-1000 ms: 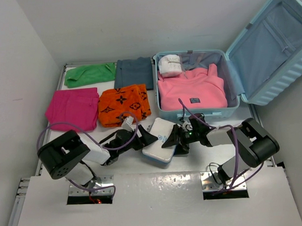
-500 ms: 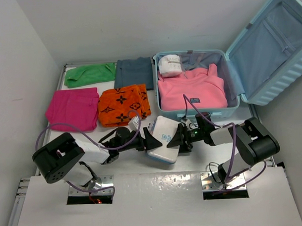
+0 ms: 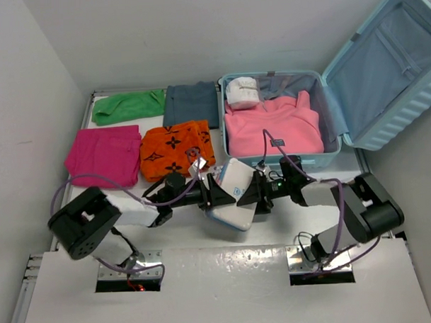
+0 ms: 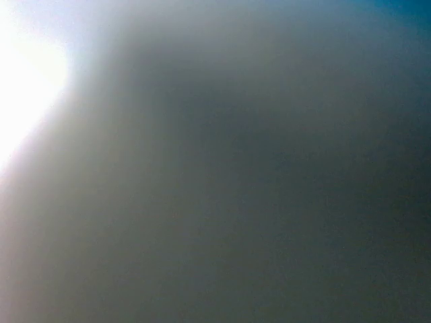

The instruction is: Pack the luggage

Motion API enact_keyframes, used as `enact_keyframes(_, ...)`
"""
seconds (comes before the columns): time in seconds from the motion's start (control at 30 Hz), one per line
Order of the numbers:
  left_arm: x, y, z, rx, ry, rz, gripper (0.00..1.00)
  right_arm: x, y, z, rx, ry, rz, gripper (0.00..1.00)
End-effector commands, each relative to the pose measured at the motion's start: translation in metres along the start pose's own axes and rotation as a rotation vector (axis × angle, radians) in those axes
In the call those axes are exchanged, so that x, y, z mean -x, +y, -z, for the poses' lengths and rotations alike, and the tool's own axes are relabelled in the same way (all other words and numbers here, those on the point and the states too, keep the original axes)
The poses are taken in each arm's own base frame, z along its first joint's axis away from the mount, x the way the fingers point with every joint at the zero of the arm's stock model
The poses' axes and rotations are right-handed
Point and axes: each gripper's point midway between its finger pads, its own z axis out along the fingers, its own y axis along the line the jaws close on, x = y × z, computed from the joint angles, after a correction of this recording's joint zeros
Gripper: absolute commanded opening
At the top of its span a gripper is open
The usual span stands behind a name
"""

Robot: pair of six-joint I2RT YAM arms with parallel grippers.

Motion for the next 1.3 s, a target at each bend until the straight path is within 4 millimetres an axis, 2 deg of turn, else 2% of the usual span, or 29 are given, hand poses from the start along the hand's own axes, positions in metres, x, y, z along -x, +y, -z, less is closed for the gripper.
enact_keyframes(0.0,-0.029,-0.205,0.062,-0.730,0.170,-0.446,0.03,0.081,0.149,0.030,0.237,-0.255,0.544,0.48)
enact_keyframes(0.03,-0.022,-0.212,0.066,-0.723,0.147,-0.487,0.01,0.081,0.150,0.035,0.221,-0.258,0.561,0.51)
enact_keyframes(0.07,-0.019,-0.201,0.060,-0.625,0.169,-0.464,0.00,0.078,0.156,0.049,0.174,-0.284,0.676,0.53)
enact_keyframes(0.1,-0.016,-0.216,0.073,-0.624,0.132,-0.535,0.00,0.076,0.156,0.054,0.146,-0.283,0.698,0.59)
enact_keyframes(0.13,-0.002,-0.233,0.073,-0.616,0.041,-0.708,0.00,0.078,0.163,0.061,0.093,-0.293,0.678,0.61)
enact_keyframes(0.17,0.003,-0.237,0.073,-0.576,0.011,-0.770,0.00,0.071,0.160,0.069,0.045,-0.296,0.704,0.63)
enact_keyframes(0.2,0.003,-0.226,0.071,-0.482,0.035,-0.785,0.00,0.068,0.165,0.077,0.024,-0.315,0.751,0.67)
enact_keyframes(0.23,0.019,-0.240,0.074,-0.467,-0.044,-0.900,0.00,0.066,0.167,0.087,-0.039,-0.341,0.721,0.69)
enact_keyframes(0.3,0.032,-0.238,0.071,-0.401,-0.067,-0.923,0.00,0.074,0.168,0.112,-0.109,-0.434,0.732,0.72)
enact_keyframes(0.33,0.050,-0.233,0.065,-0.359,-0.097,-0.927,0.00,0.077,0.169,0.128,-0.154,-0.474,0.694,0.73)
enact_keyframes(0.37,0.065,-0.242,0.064,-0.356,-0.142,-0.940,0.00,0.084,0.170,0.144,-0.175,-0.532,0.679,0.73)
enact_keyframes(0.43,0.084,-0.244,0.063,-0.378,-0.159,-0.925,0.00,0.089,0.188,0.169,-0.147,-0.606,0.672,0.77)
enact_keyframes(0.47,0.093,-0.241,0.054,-0.388,-0.146,-0.897,0.00,0.090,0.200,0.180,-0.115,-0.625,0.692,0.77)
enact_keyframes(0.5,0.102,-0.254,0.054,-0.444,-0.173,-0.902,0.00,0.095,0.208,0.188,-0.081,-0.652,0.658,0.78)
enact_keyframes(0.53,0.104,-0.259,0.054,-0.478,-0.150,-0.795,0.00,0.091,0.222,0.190,-0.028,-0.631,0.706,0.78)
enact_keyframes(0.57,0.106,-0.259,0.055,-0.520,-0.115,-0.759,0.00,0.092,0.225,0.191,-0.007,-0.626,0.707,0.79)
enact_keyframes(0.6,0.111,-0.267,0.052,-0.603,-0.128,-0.760,0.00,0.096,0.238,0.195,0.038,-0.646,0.707,0.79)
enact_keyframes(0.63,0.110,-0.272,0.055,-0.640,-0.083,-0.632,0.00,0.096,0.244,0.196,0.058,-0.649,0.758,0.81)
enact_keyframes(0.7,0.118,-0.279,0.055,-0.658,-0.080,-0.619,0.00,0.096,0.253,0.192,0.080,-0.648,0.806,0.82)
enact_keyframes(0.8,0.129,-0.292,0.058,-0.658,-0.115,-0.647,0.00,0.086,0.248,0.180,0.096,-0.617,0.852,0.89)
enact_keyframes(0.83,0.131,-0.294,0.062,-0.660,-0.111,-0.634,0.00,0.084,0.230,0.170,0.092,-0.596,0.818,0.92)
enact_keyframes(0.93,0.137,-0.294,0.062,-0.644,-0.120,-0.610,0.00,0.072,0.213,0.155,0.098,-0.570,0.793,0.94)
enact_keyframes(0.97,0.140,-0.293,0.063,-0.639,-0.123,-0.596,0.00,0.073,0.197,0.148,0.087,-0.569,0.750,0.95)
enact_keyframes(1.03,0.147,-0.294,0.064,-0.631,-0.149,-0.566,0.00,0.063,0.198,0.139,0.101,-0.548,0.762,0.96)
enact_keyframes(1.07,0.145,-0.293,0.065,-0.625,-0.139,-0.539,0.00,0.063,0.188,0.135,0.093,-0.548,0.740,0.96)
enact_keyframes(1.17,0.146,-0.295,0.067,-0.633,-0.149,-0.537,0.00,0.068,0.195,0.134,0.119,-0.570,0.709,0.96)
enact_keyframes(1.2,0.148,-0.295,0.066,-0.626,-0.152,-0.518,0.00,0.071,0.209,0.137,0.146,-0.595,0.770,0.96)
enact_keyframes(1.23,0.148,-0.293,0.065,-0.619,-0.148,-0.510,0.00,0.078,0.215,0.138,0.161,-0.599,0.739,0.96)
enact_keyframes(1.27,0.148,-0.293,0.065,-0.619,-0.148,-0.510,0.00,0.081,0.236,0.144,0.197,-0.630,0.791,0.96)
